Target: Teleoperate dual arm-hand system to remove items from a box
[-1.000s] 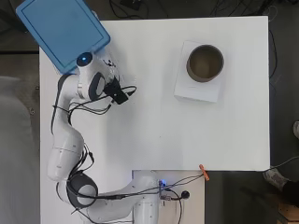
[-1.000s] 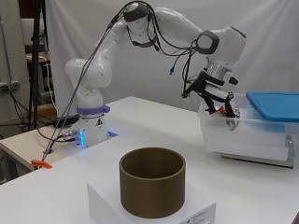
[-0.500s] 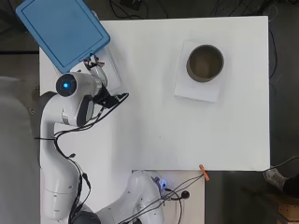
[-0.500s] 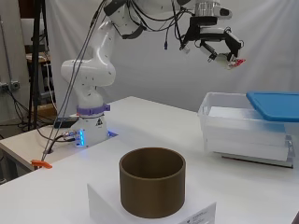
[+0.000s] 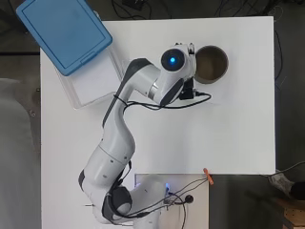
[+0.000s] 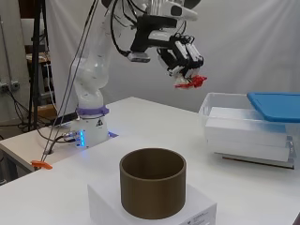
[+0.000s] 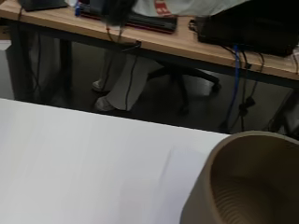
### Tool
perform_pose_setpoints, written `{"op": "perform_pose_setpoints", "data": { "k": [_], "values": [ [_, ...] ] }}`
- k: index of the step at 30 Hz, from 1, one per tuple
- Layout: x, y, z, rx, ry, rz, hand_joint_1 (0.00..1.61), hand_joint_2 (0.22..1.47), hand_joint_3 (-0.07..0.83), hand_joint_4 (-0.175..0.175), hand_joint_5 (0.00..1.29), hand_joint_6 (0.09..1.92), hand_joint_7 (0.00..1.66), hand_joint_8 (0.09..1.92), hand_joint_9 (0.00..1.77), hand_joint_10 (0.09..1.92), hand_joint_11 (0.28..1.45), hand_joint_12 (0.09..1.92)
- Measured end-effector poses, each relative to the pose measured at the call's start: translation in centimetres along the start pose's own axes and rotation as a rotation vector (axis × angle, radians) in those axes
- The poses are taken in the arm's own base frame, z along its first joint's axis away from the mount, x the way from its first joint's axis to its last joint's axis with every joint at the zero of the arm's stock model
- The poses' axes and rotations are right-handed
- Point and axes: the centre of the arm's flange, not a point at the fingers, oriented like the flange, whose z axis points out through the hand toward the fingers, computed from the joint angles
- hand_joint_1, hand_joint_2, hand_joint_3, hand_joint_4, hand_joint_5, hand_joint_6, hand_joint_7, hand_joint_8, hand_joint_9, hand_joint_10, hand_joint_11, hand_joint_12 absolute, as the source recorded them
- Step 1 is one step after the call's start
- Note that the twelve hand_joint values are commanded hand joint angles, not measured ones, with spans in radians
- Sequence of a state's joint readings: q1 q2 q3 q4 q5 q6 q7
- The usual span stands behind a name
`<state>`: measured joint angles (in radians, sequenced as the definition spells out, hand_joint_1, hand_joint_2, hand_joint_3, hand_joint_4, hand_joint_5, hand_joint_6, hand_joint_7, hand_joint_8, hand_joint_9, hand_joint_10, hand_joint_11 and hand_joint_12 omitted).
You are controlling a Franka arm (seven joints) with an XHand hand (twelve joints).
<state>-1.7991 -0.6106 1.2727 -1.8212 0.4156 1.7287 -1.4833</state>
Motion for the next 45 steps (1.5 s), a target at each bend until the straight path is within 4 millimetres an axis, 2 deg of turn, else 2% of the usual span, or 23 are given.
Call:
{"op": "perform_pose_setpoints", "data": {
  "k": [3,6,8,9,10,12,14,16,17,19,22,25,28,31,34,35,36,37,38,39,41,43,45],
  "values": [
    [-4.7,3.3,-0.3,0.021,0.002,0.112,0.94,1.25,0.001,0.111,0.73,1.35,0.88,1.52,1.08,1.73,0.76,1.75],
    [-11.1,5.1,-3.2,0.011,0.039,0.190,0.94,1.25,0.000,0.111,0.74,1.35,0.91,1.59,1.10,1.78,0.77,1.77],
    [-13.5,6.2,-4.6,0.014,0.087,0.195,0.94,1.25,0.001,0.115,0.73,1.35,0.91,1.62,1.10,1.79,0.75,1.76],
    [-13.9,7.0,-4.6,0.020,0.109,0.187,0.93,1.25,0.000,0.122,0.73,1.35,0.91,1.61,1.10,1.79,0.75,1.75],
    [-13.7,8.0,-4.3,0.031,0.127,0.173,0.93,1.25,0.000,0.129,0.73,1.35,0.91,1.61,1.10,1.79,0.74,1.74],
    [-11.3,10.8,-1.5,0.074,0.145,0.131,0.92,1.25,0.000,0.141,0.73,1.35,0.92,1.60,1.10,1.79,0.73,1.73],
    [-6.4,14.3,5.6,0.154,0.104,0.089,0.92,1.25,-0.001,0.154,0.74,1.35,0.93,1.59,1.10,1.79,0.72,1.72],
    [-1.8,15.7,12.4,0.215,0.031,0.060,0.91,1.24,-0.001,0.165,0.74,1.34,0.94,1.59,1.11,1.78,0.71,1.70],
    [-0.5,16.1,14.9,0.230,-0.008,0.059,0.91,1.24,-0.001,0.170,0.74,1.34,0.94,1.57,1.11,1.77,0.70,1.69],
    [-0.2,17.0,17.4,0.220,-0.089,0.093,0.92,1.23,-0.001,0.174,0.76,1.32,0.96,1.53,1.12,1.75,0.70,1.67],
    [-2.0,18.0,16.2,0.168,-0.170,0.164,0.93,1.21,-0.002,0.175,0.79,1.27,0.99,1.48,1.14,1.72,0.71,1.67],
    [-1.8,17.7,14.4,0.159,-0.215,0.194,0.94,1.21,-0.001,0.175,0.80,1.25,1.00,1.46,1.15,1.72,0.72,1.67],
    [-2.3,17.4,14.3,0.160,-0.245,0.202,0.94,1.21,-0.001,0.175,0.81,1.25,1.00,1.46,1.15,1.71,0.72,1.67],
    [-2.2,17.3,14.1,0.156,-0.243,0.198,0.90,1.25,0.002,0.175,0.73,1.36,0.96,1.69,1.17,1.80,0.74,1.72],
    [-2.0,16.4,12.7,0.137,-0.212,0.162,0.88,1.27,0.002,0.175,0.70,1.40,0.93,1.75,1.16,1.83,0.75,1.73],
    [-1.7,15.4,12.3,0.138,-0.209,0.139,0.88,1.28,0.002,0.157,0.68,1.43,0.90,1.71,1.13,1.82,0.73,1.72],
    [-1.4,14.2,12.3,0.147,-0.208,0.113,0.98,1.28,0.001,0.034,0.67,1.44,0.82,1.63,1.09,1.81,0.70,1.70],
    [-1.2,12.7,12.7,0.167,-0.212,0.086,1.07,1.28,0.000,-0.061,0.66,1.44,0.76,1.57,1.06,1.79,0.68,1.69],
    [-1.0,11.0,13.6,0.198,-0.215,0.055,1.12,1.28,-0.001,-0.118,0.66,1.43,0.74,1.52,1.03,1.74,0.66,1.67],
    [-0.9,9.3,14.6,0.232,-0.213,0.025,1.15,1.27,-0.002,-0.148,0.68,1.41,0.74,1.48,1.01,1.66,0.64,1.64],
    [-1.0,6.7,14.8,0.257,-0.201,-0.009,1.18,1.26,-0.001,-0.170,0.69,1.31,0.77,1.46,1.00,1.51,0.61,1.57],
    [-1.4,5.2,12.7,0.222,-0.183,-0.008,1.20,1.25,-0.001,-0.175,0.69,1.20,0.81,1.50,1.01,1.47,0.61,1.56],
    [-1.7,4.8,10.8,0.180,-0.178,0.038,1.20,1.24,-0.001,-0.175,0.72,1.20,0.81,1.47,1.03,1.50,0.63,1.59]
  ]
}}
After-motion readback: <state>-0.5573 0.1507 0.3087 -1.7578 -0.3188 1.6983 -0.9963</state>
